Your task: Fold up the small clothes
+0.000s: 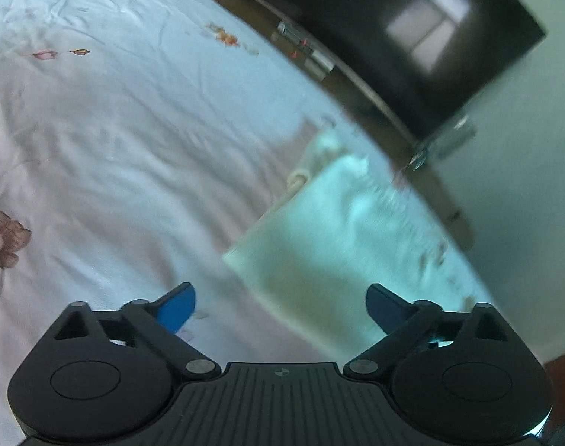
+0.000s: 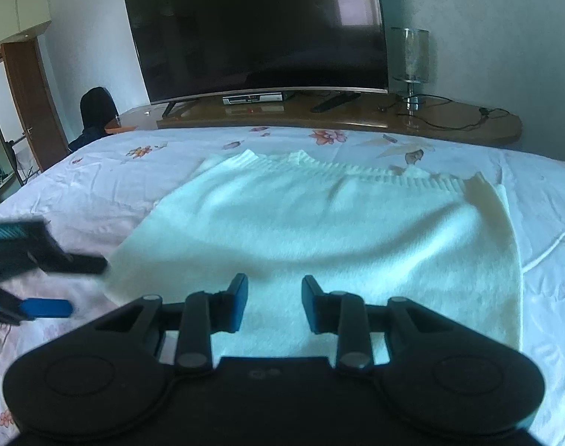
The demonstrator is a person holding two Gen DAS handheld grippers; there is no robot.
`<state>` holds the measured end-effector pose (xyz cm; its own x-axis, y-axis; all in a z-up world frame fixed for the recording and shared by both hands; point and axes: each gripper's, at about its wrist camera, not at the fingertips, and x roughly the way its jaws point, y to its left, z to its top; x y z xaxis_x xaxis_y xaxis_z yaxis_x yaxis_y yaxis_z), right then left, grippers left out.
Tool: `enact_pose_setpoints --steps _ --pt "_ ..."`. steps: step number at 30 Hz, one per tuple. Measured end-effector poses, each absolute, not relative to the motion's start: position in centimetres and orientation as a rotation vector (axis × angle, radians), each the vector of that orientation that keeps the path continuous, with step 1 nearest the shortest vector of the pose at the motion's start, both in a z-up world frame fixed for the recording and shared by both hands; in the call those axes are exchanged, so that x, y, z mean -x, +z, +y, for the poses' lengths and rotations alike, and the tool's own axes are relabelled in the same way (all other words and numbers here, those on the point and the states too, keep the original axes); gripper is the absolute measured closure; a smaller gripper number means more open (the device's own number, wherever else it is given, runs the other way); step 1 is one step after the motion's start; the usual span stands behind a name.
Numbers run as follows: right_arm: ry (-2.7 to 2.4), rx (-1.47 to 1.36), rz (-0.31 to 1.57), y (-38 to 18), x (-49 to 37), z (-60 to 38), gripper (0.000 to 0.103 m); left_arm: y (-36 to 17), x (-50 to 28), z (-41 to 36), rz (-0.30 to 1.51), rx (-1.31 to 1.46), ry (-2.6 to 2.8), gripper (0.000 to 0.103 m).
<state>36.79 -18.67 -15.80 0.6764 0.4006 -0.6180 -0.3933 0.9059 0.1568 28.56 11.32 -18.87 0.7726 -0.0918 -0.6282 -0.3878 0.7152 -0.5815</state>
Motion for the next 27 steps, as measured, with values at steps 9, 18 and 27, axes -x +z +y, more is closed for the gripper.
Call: enact_pose_setpoints --steps 9,18,27 --pt "0.44 0.002 0.706 -16.8 -39.6 -18.4 0.071 -22.1 -31.2 11.9 0.614 1.016 0.082 0.005" --pt "0.416 0.009 0.696 -18.1 -44.6 -17.5 0.075 -23.1 -36.9 11.8 0.545 1.031 0.043 0.033" --pt "0.395 0.209 0.682 -19.2 -45.0 -15.0 0.082 -24.6 -38.0 12.6 0.575 1.062 0.073 0.094"
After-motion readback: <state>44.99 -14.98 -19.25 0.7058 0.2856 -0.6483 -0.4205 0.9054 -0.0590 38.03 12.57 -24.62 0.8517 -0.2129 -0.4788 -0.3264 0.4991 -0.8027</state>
